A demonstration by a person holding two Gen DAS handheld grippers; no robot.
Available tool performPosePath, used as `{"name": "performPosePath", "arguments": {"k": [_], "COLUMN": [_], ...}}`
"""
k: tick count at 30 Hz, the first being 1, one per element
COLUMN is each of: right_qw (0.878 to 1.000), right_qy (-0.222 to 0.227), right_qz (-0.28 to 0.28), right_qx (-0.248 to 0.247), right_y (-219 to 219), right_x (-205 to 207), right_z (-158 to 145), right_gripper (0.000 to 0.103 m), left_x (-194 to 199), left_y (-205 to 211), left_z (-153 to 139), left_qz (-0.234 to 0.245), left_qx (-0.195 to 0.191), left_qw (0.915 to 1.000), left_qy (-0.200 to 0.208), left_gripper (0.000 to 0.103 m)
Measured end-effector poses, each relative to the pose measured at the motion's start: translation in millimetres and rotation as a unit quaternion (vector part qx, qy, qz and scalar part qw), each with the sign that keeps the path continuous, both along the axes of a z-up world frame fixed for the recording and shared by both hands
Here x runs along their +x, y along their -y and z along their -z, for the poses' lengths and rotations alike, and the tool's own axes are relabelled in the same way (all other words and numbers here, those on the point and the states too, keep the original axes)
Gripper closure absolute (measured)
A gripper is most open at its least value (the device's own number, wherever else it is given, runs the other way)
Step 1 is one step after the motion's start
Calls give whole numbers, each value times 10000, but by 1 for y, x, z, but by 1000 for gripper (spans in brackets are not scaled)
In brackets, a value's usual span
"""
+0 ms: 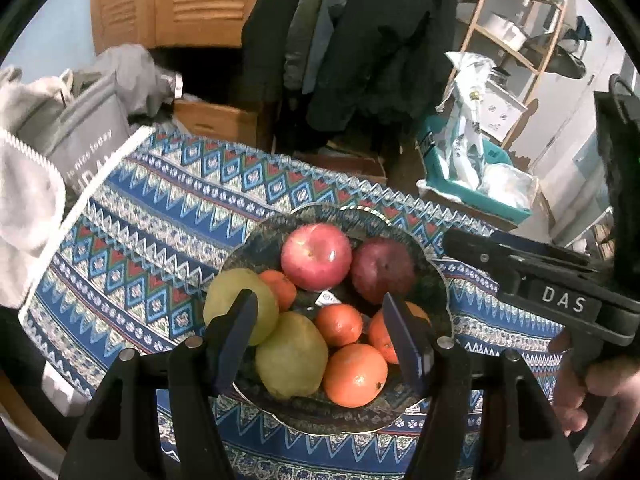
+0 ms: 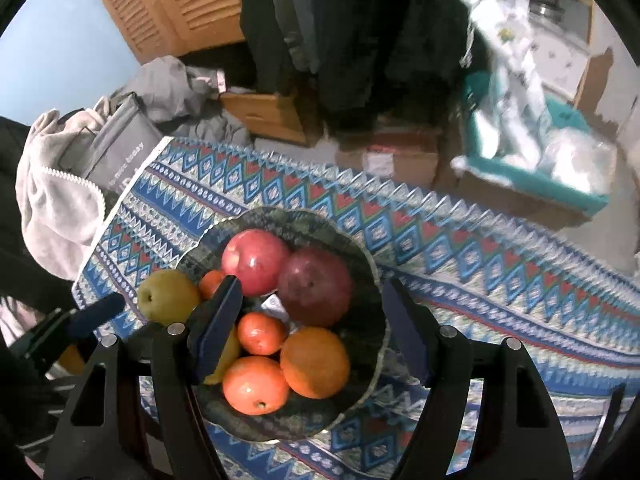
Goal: Organize fruits
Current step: 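Open both tools and withdraw them up and away from the bowl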
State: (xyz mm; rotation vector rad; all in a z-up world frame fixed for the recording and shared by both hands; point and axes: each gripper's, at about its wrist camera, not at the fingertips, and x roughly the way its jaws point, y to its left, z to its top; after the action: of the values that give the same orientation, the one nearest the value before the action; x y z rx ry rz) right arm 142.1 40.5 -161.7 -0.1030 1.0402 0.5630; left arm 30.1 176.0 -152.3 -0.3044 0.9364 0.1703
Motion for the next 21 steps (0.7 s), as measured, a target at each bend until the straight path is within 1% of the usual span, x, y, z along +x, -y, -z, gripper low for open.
{"name": "performPosePath", "arguments": {"k": [3,9,11,16,19,21], "right_qw": [9996,9967,9954,9917,9894,9873], "right_qy": [277,795,929,1250,1403,1528], "right_qz": [27,124,175,292,360,427], "right_qx": [-58,-131,-139,-30,9,-10], "right_y": [6,21,26,42,51,57], "right_x": [-9,-31,-39,-59,-69,-76], "right_z": [-18,-58,-70,-101,-116,-127], "right_gripper": [28,28,28,28,28,28], "left_x": [-3,-13,-16,-25,-30,-34], "left_y": [4,14,17,29,35,39], "left_z": [-12,-47,-58,-86,-99,-109], "left_qz": [40,88,90,181,221,246], "left_qx": [121,265,292,460,503,528], "left_qw": [9999,9987,9980,9952,9937,9924], "left_qy": [88,430,554,849,974,1083], "left_gripper": [36,36,29,29,25,24]}}
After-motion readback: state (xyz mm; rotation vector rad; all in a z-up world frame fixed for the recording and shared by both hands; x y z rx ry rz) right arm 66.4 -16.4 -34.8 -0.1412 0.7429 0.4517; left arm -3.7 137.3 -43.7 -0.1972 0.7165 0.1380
